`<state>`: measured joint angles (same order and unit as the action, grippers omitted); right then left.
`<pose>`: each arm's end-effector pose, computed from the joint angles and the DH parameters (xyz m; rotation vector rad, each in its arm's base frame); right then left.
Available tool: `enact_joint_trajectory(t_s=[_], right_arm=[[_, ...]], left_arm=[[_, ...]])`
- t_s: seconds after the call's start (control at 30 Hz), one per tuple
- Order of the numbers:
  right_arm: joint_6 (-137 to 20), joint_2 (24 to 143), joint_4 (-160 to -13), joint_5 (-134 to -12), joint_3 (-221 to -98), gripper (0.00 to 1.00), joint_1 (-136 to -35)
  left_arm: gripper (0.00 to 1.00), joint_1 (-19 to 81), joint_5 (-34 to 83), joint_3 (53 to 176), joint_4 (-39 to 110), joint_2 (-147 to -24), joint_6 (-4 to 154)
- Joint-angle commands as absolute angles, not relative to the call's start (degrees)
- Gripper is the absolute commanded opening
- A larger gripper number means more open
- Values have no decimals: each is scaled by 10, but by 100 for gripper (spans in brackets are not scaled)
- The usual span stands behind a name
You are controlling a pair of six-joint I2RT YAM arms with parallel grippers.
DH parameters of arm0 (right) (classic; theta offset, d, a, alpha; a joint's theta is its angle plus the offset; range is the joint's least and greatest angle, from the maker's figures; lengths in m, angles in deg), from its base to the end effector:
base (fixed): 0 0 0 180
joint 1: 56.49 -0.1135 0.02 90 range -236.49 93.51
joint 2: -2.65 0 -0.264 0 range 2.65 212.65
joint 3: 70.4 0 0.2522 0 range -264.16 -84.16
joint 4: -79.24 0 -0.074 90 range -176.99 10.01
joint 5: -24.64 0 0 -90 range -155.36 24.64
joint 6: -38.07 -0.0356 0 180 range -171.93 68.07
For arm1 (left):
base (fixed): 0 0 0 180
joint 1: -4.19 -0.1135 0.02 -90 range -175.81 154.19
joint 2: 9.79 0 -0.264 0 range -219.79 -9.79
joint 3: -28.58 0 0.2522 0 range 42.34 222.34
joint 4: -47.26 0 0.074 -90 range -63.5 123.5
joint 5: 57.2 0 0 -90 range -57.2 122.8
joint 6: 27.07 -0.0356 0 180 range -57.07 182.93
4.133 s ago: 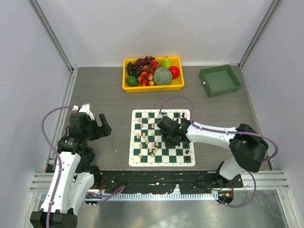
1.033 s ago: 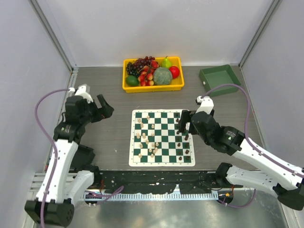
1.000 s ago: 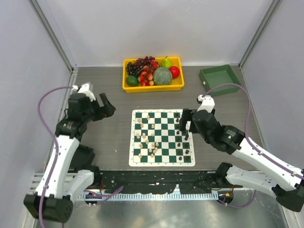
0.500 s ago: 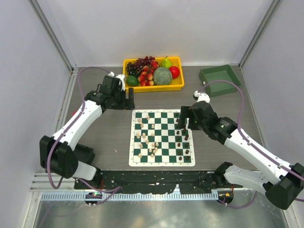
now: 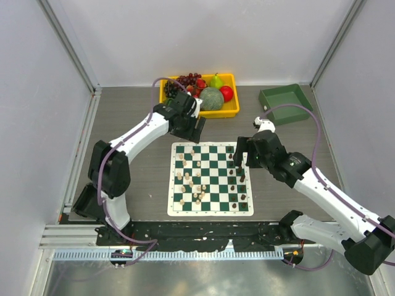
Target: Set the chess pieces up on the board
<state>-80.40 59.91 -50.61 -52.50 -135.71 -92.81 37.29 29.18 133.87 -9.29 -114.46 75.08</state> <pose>0.1720 0.1166 0.2980 -0.0426 2.3048 0.3288 0.3342 -0.2205 0.2809 0.4956 2.5426 -0.3809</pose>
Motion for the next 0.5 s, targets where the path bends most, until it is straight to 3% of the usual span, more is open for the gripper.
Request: enact_joint_trajectory(t_s=[0.0,0.47], right_arm=[[-800,580,-524,-524,-1366,90,-919],[-800,586,-524,-533,-1364,89,-909]], left_arm=[[71,369,292,1354,-119,-1171,758],[56,370,269,1372,-110,-1253,791]])
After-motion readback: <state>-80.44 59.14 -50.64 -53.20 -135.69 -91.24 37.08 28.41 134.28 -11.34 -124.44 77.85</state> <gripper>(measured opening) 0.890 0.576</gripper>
